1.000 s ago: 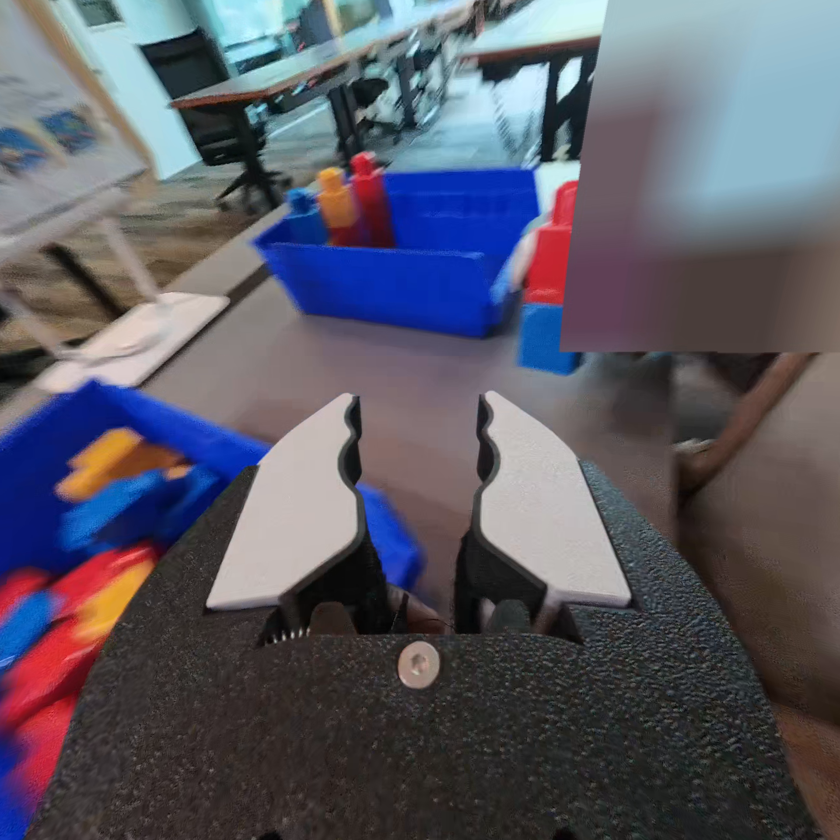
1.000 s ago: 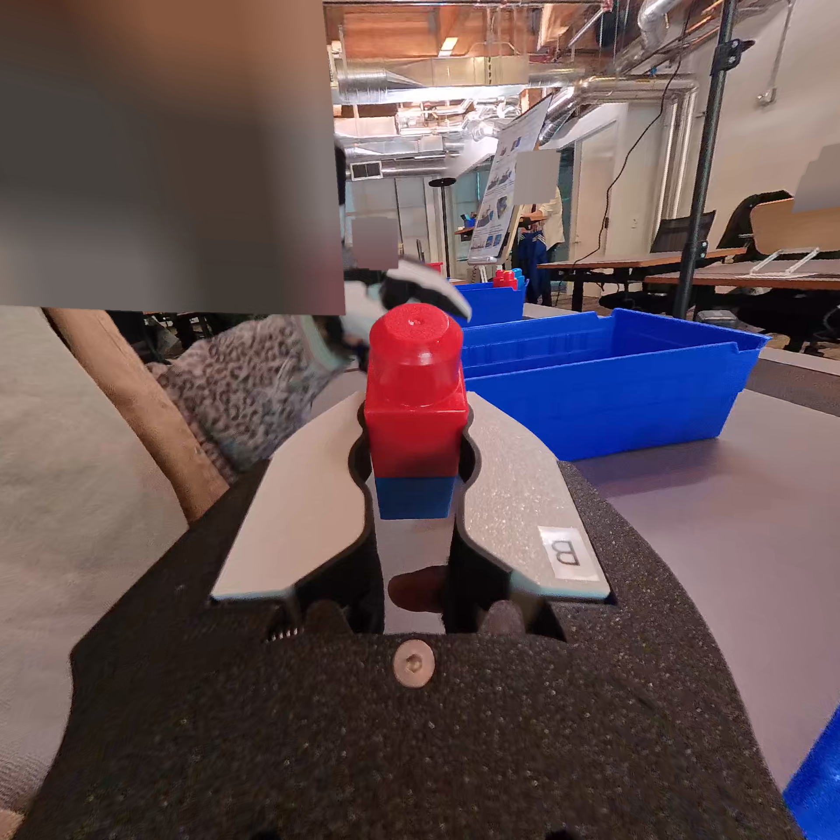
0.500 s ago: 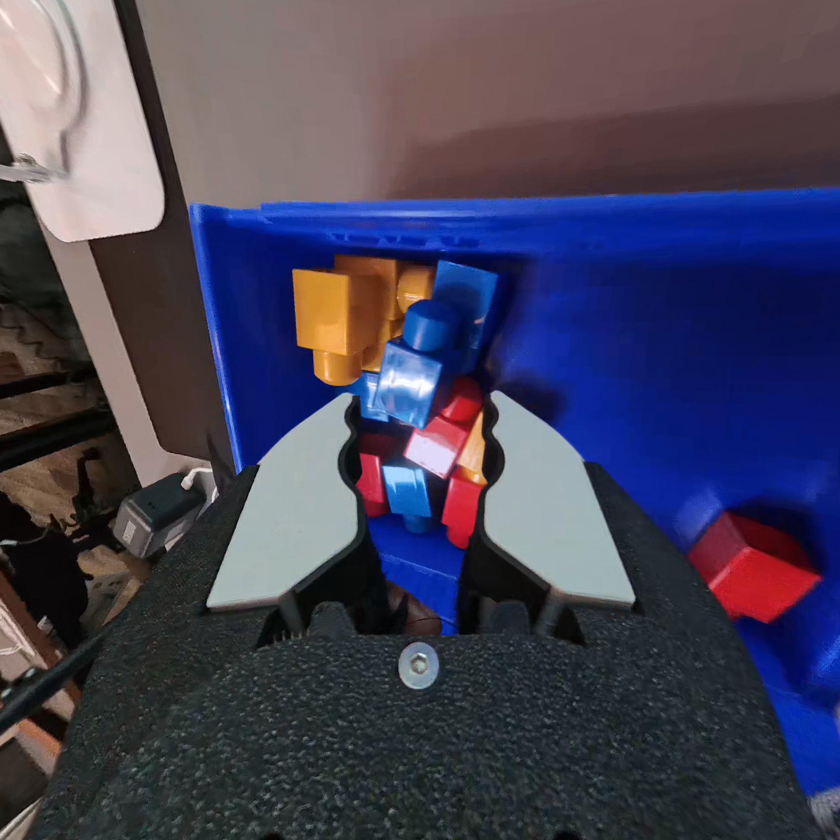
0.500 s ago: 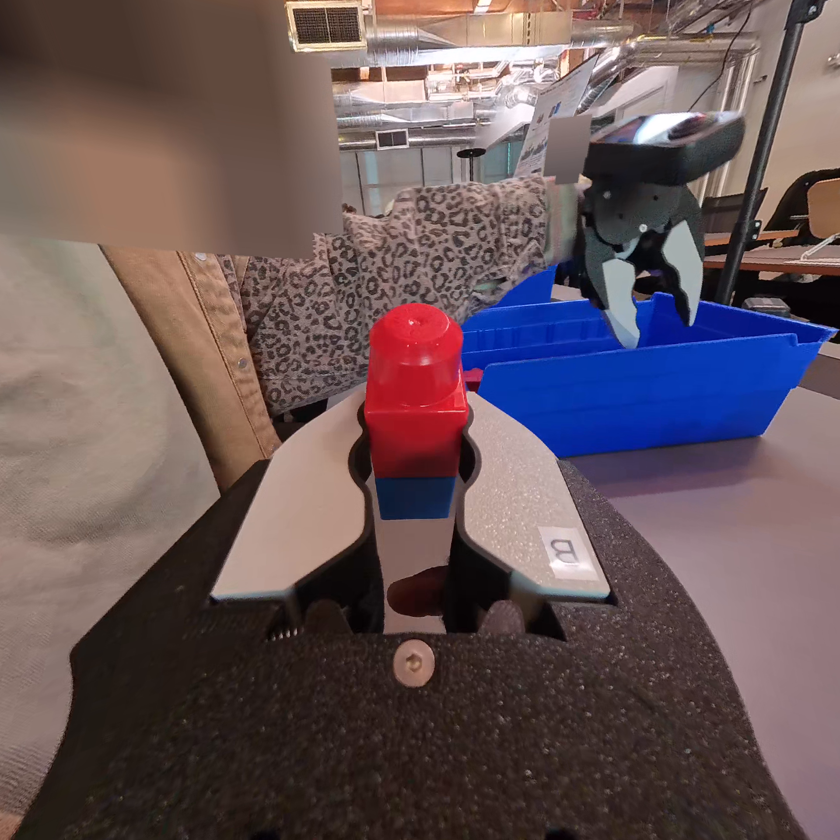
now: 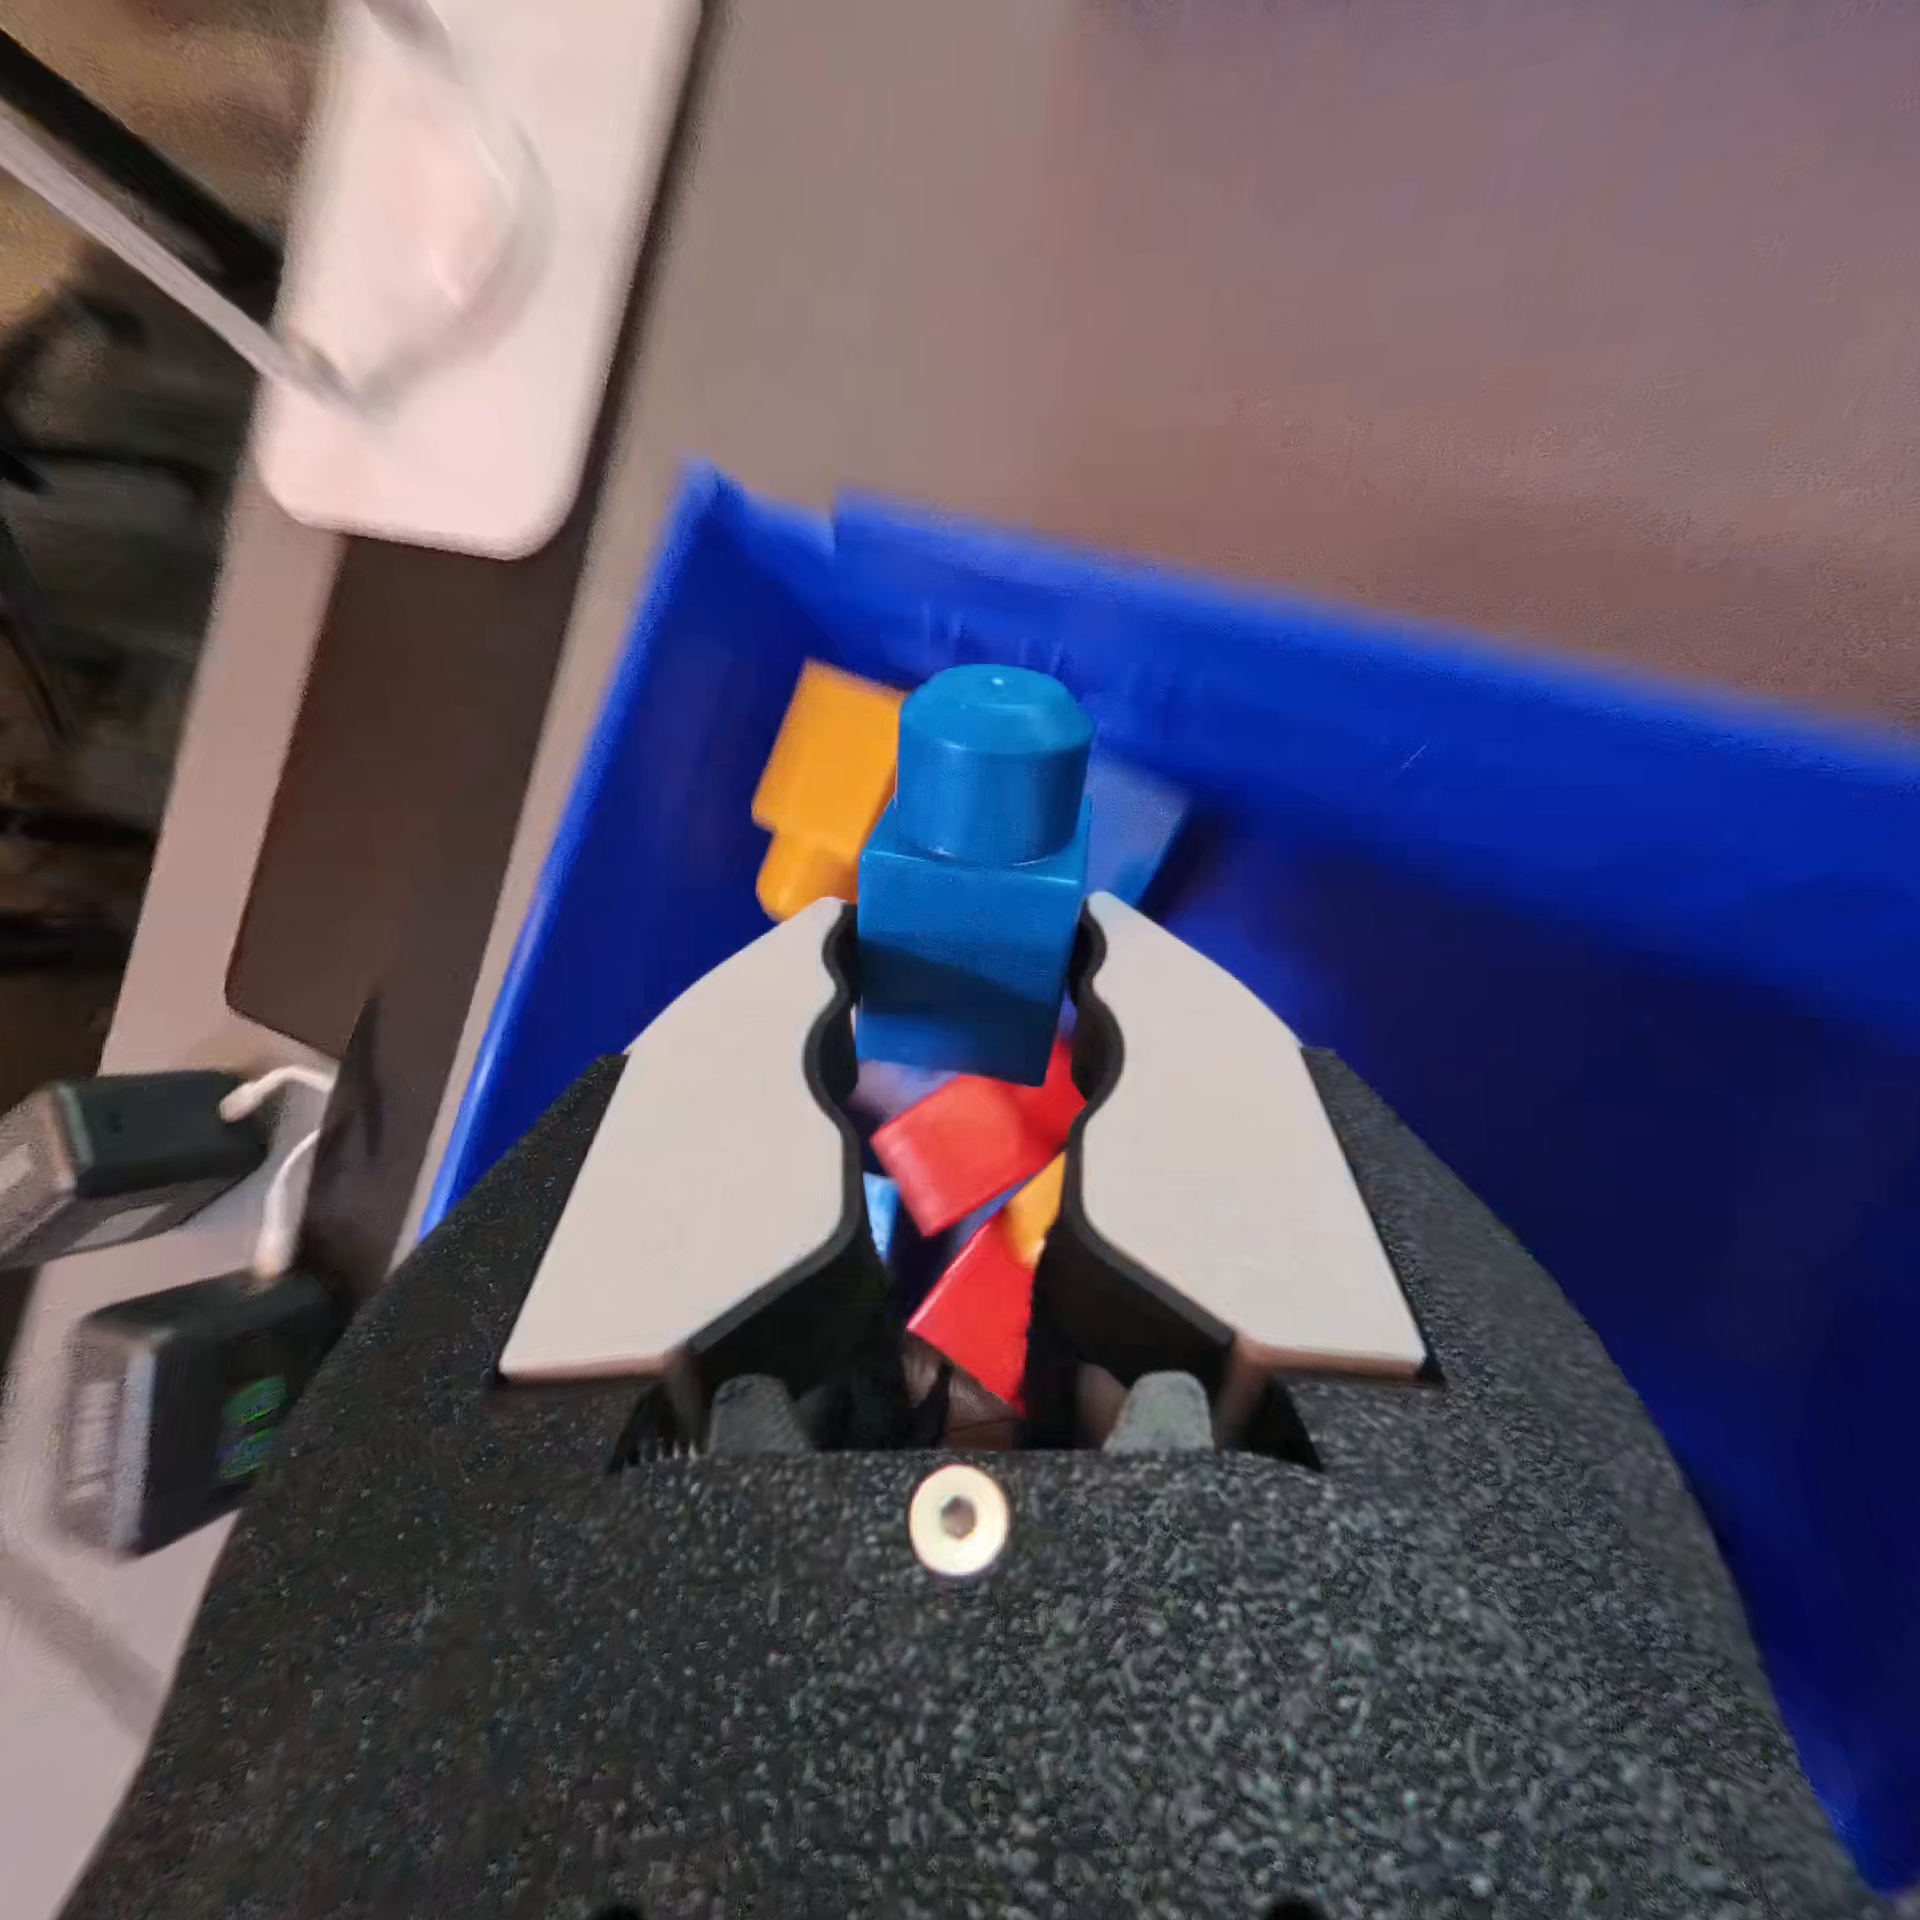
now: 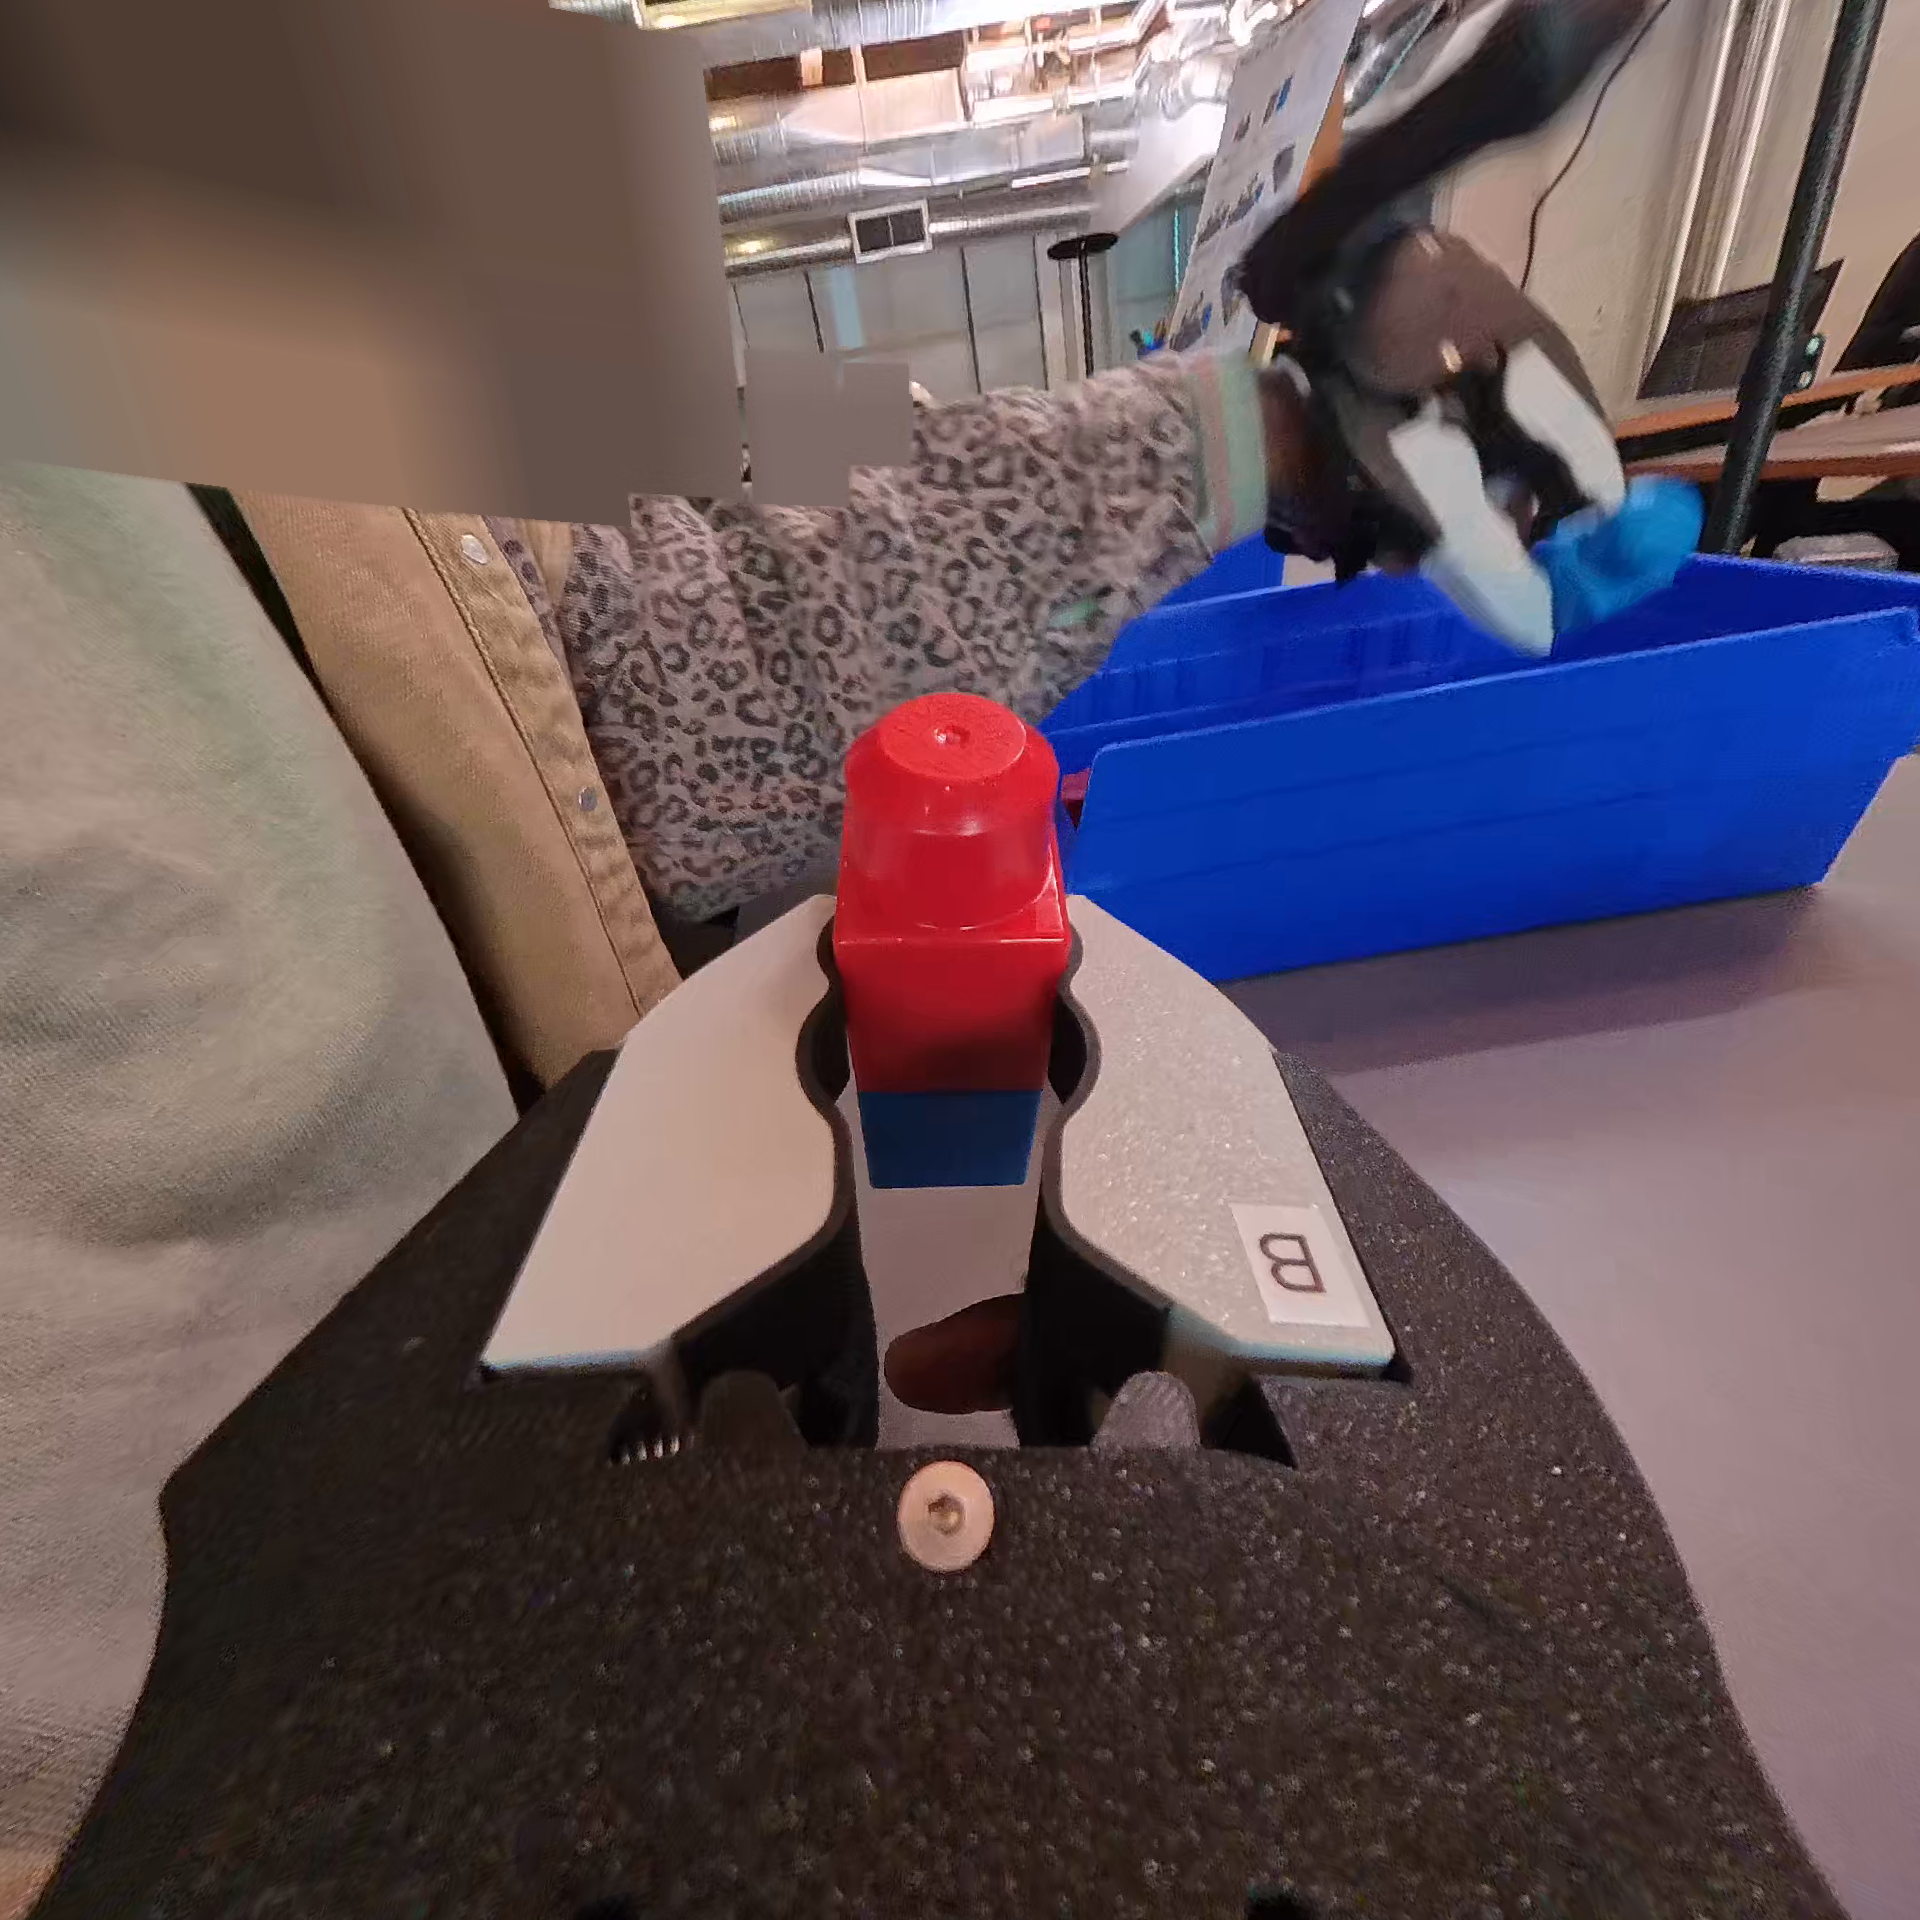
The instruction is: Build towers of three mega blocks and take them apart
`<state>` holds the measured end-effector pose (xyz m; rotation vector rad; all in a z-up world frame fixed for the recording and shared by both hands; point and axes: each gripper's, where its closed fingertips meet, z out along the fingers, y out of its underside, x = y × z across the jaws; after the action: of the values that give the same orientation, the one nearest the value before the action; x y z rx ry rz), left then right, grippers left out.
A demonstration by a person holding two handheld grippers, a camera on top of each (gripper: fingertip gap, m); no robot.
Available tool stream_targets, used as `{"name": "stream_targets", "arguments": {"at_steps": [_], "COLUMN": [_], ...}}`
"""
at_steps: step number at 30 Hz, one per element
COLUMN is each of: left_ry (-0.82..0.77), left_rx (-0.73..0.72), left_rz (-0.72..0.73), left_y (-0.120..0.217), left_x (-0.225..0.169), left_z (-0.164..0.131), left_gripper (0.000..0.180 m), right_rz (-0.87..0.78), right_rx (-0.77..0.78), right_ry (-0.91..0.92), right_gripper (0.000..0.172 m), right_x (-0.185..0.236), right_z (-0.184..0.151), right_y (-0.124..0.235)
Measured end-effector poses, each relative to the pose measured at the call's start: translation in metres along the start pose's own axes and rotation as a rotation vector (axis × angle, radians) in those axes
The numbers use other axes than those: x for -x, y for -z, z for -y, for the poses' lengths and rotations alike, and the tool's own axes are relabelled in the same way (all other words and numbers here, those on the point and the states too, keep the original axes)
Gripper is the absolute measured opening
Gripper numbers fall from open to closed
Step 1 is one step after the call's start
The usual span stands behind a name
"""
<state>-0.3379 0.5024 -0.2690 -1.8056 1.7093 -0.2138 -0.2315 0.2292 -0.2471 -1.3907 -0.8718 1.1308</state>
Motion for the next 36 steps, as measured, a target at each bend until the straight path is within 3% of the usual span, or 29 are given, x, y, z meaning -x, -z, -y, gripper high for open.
{"name": "stream_targets", "arguments": {"at_steps": [1,3,6,7,9,12,17,20,26,36], "left_ry": [0.080,0.267,0.499,0.539,0.548,0.428,0.221,0.131,0.186,0.106], "left_rx": [-0.151,-0.499,-0.996,-1.113,-1.195,-1.156,-0.876,-0.763,-0.841,-0.740], "left_rz": [0.002,-0.078,-0.384,-0.474,-0.555,-0.529,-0.488,-0.466,-0.576,-0.608], "left_y": [0.018,0.061,0.137,0.155,0.162,0.136,0.089,0.073,0.077,0.077], "left_x": [-0.008,-0.037,-0.105,-0.128,-0.170,-0.221,-0.266,-0.279,-0.286,-0.296], "left_z": [0.021,0.070,0.134,0.147,0.160,0.167,0.156,0.149,0.153,0.144], "left_gripper": [0.038,0.038,0.038,0.038,0.038,0.038,0.038,0.037,0.036,0.036], "right_rz": [-0.006,-0.013,-0.037,-0.045,-0.059,-0.057,-0.089,-0.091,-0.097,-0.014], "right_rx": [0.016,0.053,0.099,0.109,0.131,0.189,0.340,0.274,0.222,0.207], "right_ry": [-0.005,-0.011,-0.016,-0.018,-0.023,-0.002,0.094,0.114,0.202,0.184], "right_gripper": [0.035,0.035,0.035,0.035,0.035,0.035,0.035,0.035,0.035,0.034], "right_x": [0.000,0.000,-0.001,-0.001,0.000,0.006,0.011,0.014,0.018,0.029], "right_z": [-0.003,-0.009,-0.015,-0.016,-0.017,-0.020,-0.030,-0.017,-0.008,-0.013], "right_y": [-0.001,-0.004,-0.009,-0.010,-0.013,-0.017,-0.015,-0.013,-0.006,-0.012]}}
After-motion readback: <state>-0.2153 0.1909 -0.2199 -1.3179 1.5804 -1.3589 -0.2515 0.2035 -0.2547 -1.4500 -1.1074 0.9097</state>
